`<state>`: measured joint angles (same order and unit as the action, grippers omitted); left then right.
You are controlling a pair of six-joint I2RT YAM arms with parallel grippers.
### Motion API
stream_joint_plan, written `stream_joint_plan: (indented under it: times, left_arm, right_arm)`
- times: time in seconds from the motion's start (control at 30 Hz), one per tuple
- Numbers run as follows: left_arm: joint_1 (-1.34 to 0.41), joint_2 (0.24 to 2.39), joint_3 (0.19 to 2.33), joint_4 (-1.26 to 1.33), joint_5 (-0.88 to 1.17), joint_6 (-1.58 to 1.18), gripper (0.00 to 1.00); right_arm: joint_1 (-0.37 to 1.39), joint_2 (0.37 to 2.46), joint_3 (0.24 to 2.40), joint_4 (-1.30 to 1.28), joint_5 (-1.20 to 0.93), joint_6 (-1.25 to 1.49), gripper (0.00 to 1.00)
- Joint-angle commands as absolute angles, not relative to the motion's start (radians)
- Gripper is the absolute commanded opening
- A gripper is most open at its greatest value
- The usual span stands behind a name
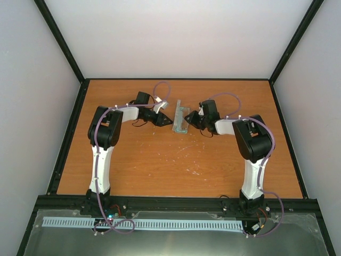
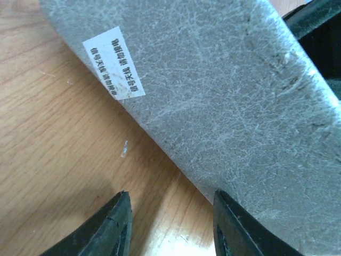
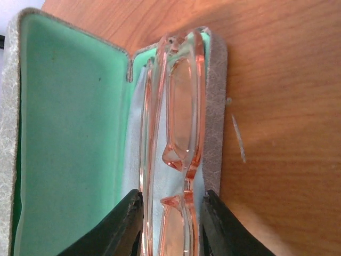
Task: Organize the sunglasses
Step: Adjust the sunglasses in the sunglasses case.
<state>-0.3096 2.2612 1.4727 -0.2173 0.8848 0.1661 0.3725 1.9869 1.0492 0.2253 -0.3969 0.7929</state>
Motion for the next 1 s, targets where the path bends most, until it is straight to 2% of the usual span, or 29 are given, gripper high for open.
stream_joint_plan:
  times: [0.0, 0.4, 0.67, 0.83, 0.97]
  left_arm:
    - [-0.314, 2.223, 1.471, -0.205, 0.897, 0.166, 0.43]
    - [-0.314, 2.236, 1.475, -0.203, 0.906, 0.160, 0.43]
    - [-0.314, 2.235, 1.481, -0.206, 0.902, 0.161, 0.43]
    - [-0.314, 2.210, 1.484, -0.216, 0.879, 0.171, 0.43]
    - [-0.314, 2.187, 1.499, -0.221, 0.893, 0.160, 0.43]
  right_arm:
    - [0.397, 2.040, 1.097, 0.207, -0.418, 0.785, 0.28]
    - [0.400, 1.876, 1.059, 0.087, -0.321, 0.689, 0.31]
    - [0.417, 1.910, 1.103, 0.119, -0.364, 0.692, 0.12]
    - [0.386, 1.871, 1.043, 0.145, -0.286, 0.695, 0.03]
    - [0.319, 1.881, 1.027, 0.161, -0.305, 0.684, 0.03]
